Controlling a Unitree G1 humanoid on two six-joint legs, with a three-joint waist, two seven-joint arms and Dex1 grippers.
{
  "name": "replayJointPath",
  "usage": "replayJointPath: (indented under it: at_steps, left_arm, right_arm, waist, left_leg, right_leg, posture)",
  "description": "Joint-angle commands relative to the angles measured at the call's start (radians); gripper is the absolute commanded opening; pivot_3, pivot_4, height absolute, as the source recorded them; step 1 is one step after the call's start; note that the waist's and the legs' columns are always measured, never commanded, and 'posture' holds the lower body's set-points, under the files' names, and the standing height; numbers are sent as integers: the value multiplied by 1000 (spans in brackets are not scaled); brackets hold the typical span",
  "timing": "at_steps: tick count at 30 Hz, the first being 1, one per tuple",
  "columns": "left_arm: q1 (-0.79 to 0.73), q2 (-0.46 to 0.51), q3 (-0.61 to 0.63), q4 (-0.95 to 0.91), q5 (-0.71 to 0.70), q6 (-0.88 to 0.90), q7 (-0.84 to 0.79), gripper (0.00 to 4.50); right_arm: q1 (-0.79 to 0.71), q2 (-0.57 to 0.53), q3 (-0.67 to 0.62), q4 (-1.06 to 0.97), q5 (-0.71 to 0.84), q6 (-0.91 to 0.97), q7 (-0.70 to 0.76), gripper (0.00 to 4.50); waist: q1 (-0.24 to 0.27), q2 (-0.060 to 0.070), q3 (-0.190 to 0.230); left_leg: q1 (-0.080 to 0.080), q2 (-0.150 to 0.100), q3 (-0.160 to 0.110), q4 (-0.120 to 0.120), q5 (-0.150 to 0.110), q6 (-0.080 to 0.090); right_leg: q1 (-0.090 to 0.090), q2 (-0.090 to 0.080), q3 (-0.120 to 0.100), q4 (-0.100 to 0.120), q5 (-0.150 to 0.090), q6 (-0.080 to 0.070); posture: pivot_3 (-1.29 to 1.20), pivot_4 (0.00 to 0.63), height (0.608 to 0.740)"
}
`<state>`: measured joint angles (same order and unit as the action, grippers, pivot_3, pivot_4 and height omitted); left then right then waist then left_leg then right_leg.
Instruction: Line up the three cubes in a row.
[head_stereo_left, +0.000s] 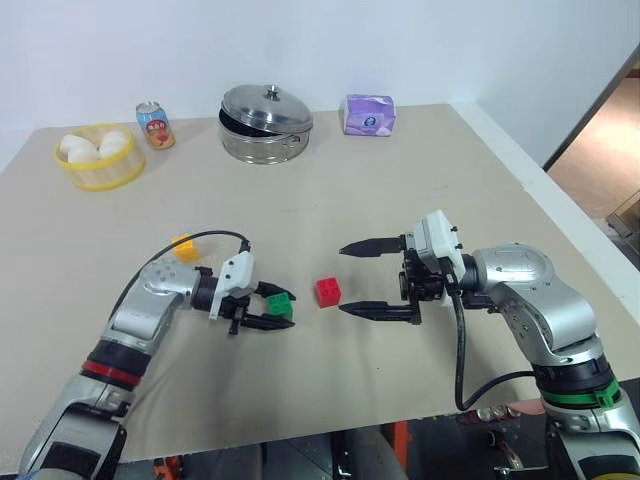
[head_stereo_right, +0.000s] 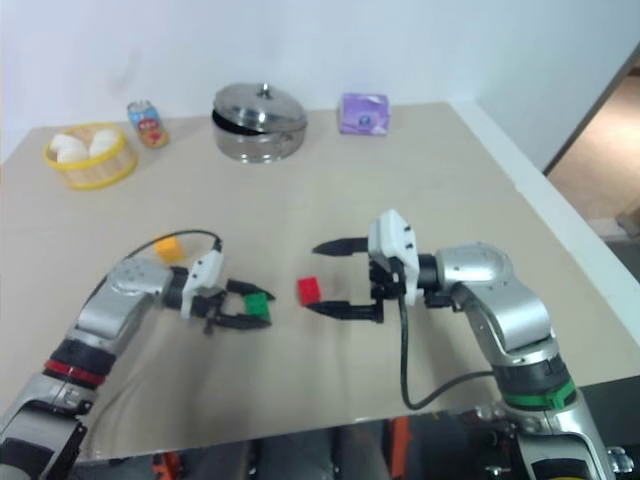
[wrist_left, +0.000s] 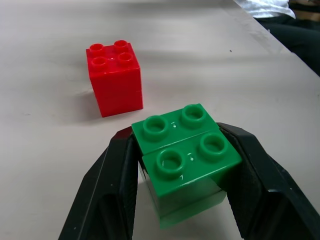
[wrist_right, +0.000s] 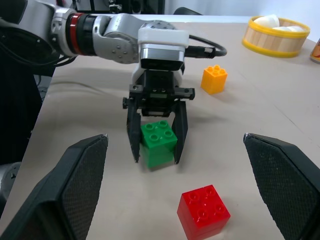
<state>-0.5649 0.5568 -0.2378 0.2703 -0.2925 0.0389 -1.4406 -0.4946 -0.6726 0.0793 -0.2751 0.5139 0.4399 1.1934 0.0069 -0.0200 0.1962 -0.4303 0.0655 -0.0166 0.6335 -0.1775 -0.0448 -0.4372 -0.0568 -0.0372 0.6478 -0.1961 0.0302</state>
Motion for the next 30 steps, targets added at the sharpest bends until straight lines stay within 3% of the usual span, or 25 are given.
replayJointPath:
  at_steps: [1,10,30]
  left_arm:
    - [-48,-13,-4,67,20,-61,-43,1812]
    - [-130,-48,14,213,58,-129,-60,1812]
    - [-174,-63,0,312,116,-193,-116,1812]
  right_arm:
    - [-5,-12,-12,-32,13,3,-2,4500]
    - [1,-16,-14,-41,14,8,-8,4500]
    - [-8,-8,15,-31,4,24,5,4500]
  waist:
    - [0,0,0]
    - [0,0,0]
    - [0,0,0]
  left_leg:
    - [0,0,0,0,0,0]
    - [0,0,1,0,0,0]
    - [0,0,2,1,0,1]
  right_leg:
    - [0,0,0,0,0,0]
    - [0,0,1,0,1,1]
    - [0,0,2,1,2,2]
  posture:
    - [0,150,740]
    - [0,150,740]
    - [0,150,740]
